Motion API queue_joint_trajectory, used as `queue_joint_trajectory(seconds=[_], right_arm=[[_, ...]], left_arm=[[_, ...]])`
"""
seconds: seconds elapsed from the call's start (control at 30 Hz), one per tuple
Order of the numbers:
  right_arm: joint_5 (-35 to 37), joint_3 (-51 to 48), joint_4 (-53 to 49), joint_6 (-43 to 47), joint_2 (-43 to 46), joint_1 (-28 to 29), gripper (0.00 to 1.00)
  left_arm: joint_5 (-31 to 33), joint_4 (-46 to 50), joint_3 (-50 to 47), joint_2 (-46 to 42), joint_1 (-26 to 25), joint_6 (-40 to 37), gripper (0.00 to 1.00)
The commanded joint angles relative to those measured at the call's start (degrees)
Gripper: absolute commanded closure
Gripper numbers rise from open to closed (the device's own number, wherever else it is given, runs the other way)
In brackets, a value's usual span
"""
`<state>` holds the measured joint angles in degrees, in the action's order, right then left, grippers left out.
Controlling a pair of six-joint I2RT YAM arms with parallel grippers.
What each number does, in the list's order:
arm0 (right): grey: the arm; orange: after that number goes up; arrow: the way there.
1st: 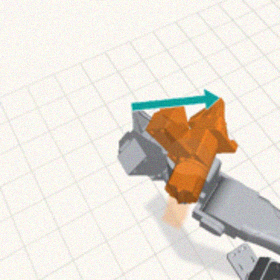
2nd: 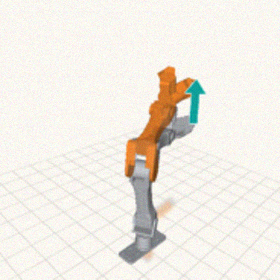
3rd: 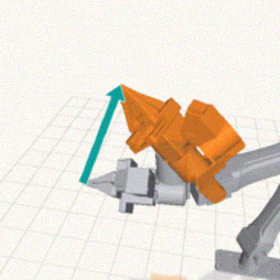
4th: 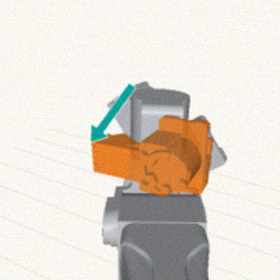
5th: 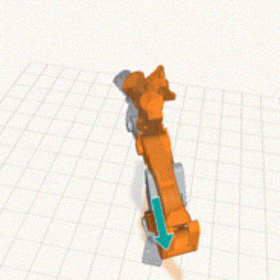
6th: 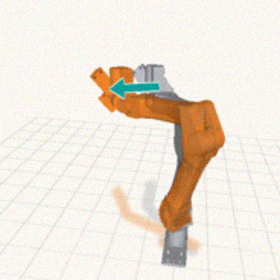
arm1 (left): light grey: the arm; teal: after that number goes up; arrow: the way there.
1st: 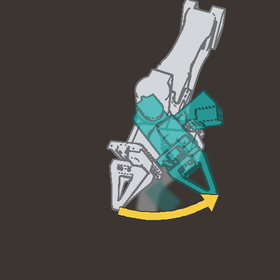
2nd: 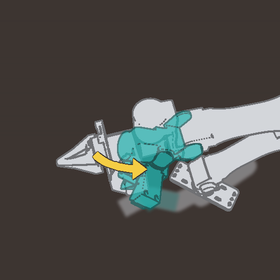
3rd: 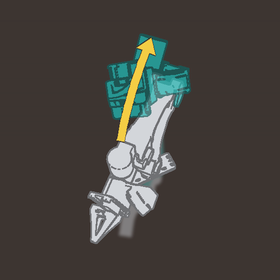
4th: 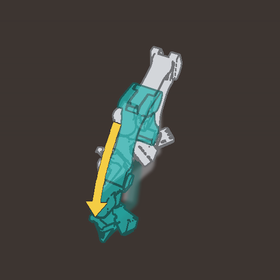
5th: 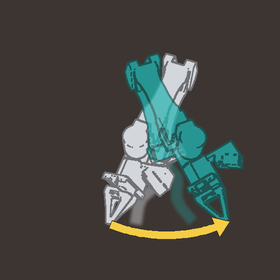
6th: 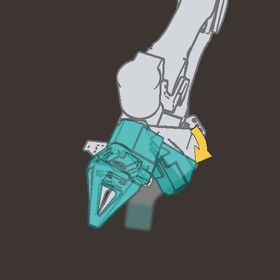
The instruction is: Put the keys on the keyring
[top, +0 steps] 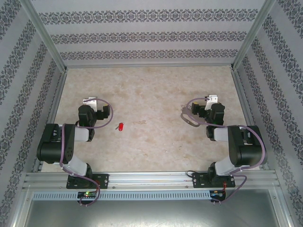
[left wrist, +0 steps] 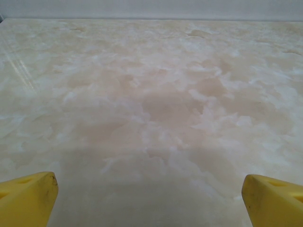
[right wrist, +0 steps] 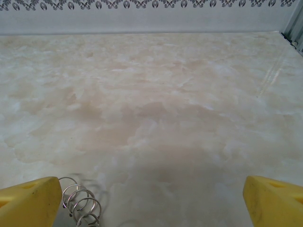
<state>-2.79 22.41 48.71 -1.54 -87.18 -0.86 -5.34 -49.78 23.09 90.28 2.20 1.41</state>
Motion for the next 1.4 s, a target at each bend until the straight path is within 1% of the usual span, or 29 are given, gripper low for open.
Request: queue_joint_trajectory(seconds=[0.0, 0.63, 0.83, 0.93, 1.03, 1.1, 1.17, 1.23, 1.33, 1.37], right_arm=[[-0.09, 0.00, 1.92, -0.59, 0.68, 0.12, 0.02], [0.06, 0.09, 1.81, -0.66, 0.48, 0.08, 0.02], [0.95, -0.35, 1.11, -1.21, 2.36, -0.10, 0.02], [0.46, -0.18, -2.69, -0.79, 6.29, -0.10, 0.02], [0.36, -0.23, -6.51, -0.49, 10.65, -0.06, 0.02], [1.40, 0.23, -11.19, -0.71, 14.13, 0.32, 0.02], [3.71, 1.46, -17.33, -2.14, 17.46, 0.62, 0.02], [5.52, 4.45, -26.75, -3.99, 20.37, 0.81, 0.02], [6.52, 8.76, -39.61, -5.85, 23.33, 1.35, 0.02], [6.49, 10.14, -42.52, -6.47, 24.13, 1.69, 0.02]], left_arm=[[0.59, -2.65, -0.50, 0.48, -0.61, -1.19, 0.00], [-0.46, -1.83, -0.06, 0.51, -0.61, -1.38, 0.00], [-0.01, -0.51, 0.01, -0.94, -0.53, -1.06, 0.00], [0.21, 2.17, -0.26, -4.64, -0.50, -0.79, 0.00], [0.15, 8.44, 0.00, -9.98, -0.52, -0.02, 0.00], [-0.11, 13.80, 0.09, -14.11, -0.53, 0.62, 0.00], [-0.65, 18.89, 0.37, -18.42, -0.51, 2.01, 0.00], [-1.86, 24.84, 1.25, -22.74, -0.64, 3.84, 0.00], [-4.20, 33.91, 3.77, -27.15, -1.00, 7.30, 0.00], [-3.92, 36.87, 4.73, -28.37, -1.27, 9.12, 0.00]])
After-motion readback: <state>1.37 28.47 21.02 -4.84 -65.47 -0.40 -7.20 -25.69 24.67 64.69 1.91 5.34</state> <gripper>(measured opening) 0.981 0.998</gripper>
